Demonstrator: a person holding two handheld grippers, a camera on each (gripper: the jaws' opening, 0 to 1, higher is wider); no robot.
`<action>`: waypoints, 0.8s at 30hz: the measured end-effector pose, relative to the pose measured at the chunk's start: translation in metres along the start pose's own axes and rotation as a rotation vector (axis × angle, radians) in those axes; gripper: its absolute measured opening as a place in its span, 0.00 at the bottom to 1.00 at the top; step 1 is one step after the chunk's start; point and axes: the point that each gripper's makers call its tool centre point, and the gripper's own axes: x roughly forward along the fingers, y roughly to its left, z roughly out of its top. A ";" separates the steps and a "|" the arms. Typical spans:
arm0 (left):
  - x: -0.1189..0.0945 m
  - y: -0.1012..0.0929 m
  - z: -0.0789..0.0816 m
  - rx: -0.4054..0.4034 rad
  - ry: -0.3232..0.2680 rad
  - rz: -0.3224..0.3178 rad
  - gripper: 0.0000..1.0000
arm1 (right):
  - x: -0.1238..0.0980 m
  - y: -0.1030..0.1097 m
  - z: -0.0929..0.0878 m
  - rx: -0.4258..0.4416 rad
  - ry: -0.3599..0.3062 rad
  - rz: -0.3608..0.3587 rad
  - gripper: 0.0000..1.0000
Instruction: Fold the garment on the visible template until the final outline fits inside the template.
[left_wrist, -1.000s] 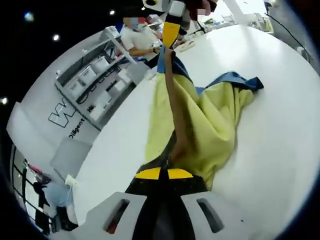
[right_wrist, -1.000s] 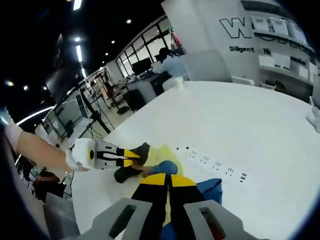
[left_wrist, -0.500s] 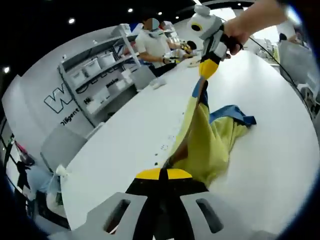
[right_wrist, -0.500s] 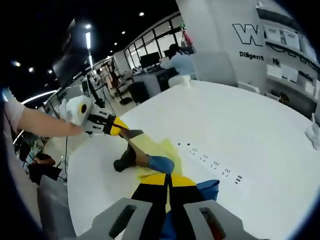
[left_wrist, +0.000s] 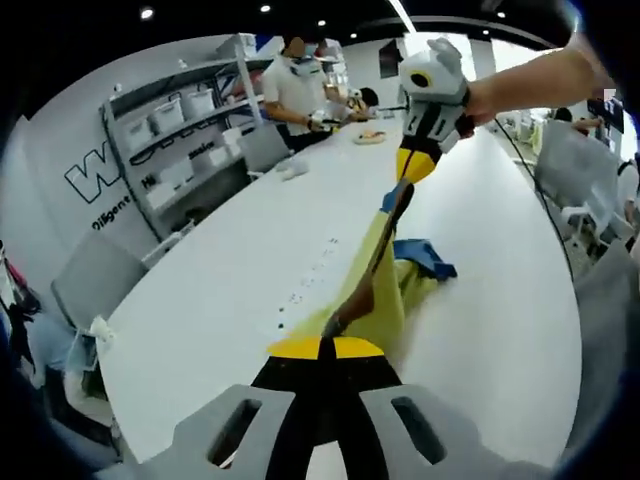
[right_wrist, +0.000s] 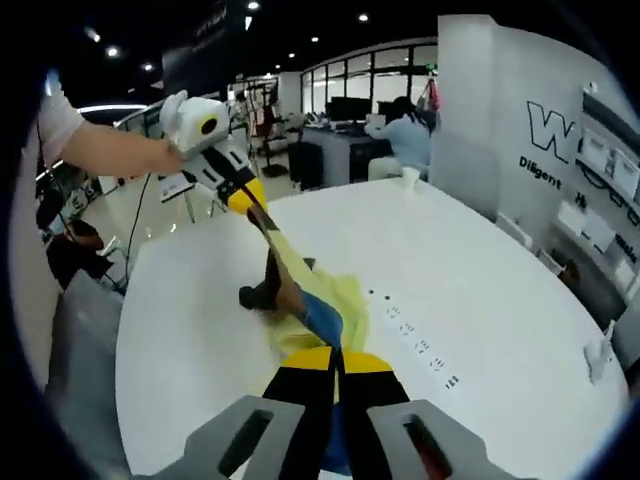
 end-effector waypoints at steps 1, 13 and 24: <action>-0.003 -0.004 0.001 0.000 0.006 -0.018 0.06 | -0.002 0.001 0.002 -0.009 -0.004 -0.001 0.00; -0.041 -0.033 0.015 -0.044 0.017 -0.123 0.05 | -0.037 0.030 0.015 -0.100 -0.025 0.015 0.00; -0.082 -0.060 0.039 -0.055 -0.003 -0.178 0.06 | -0.075 0.061 0.031 -0.112 -0.071 0.037 0.00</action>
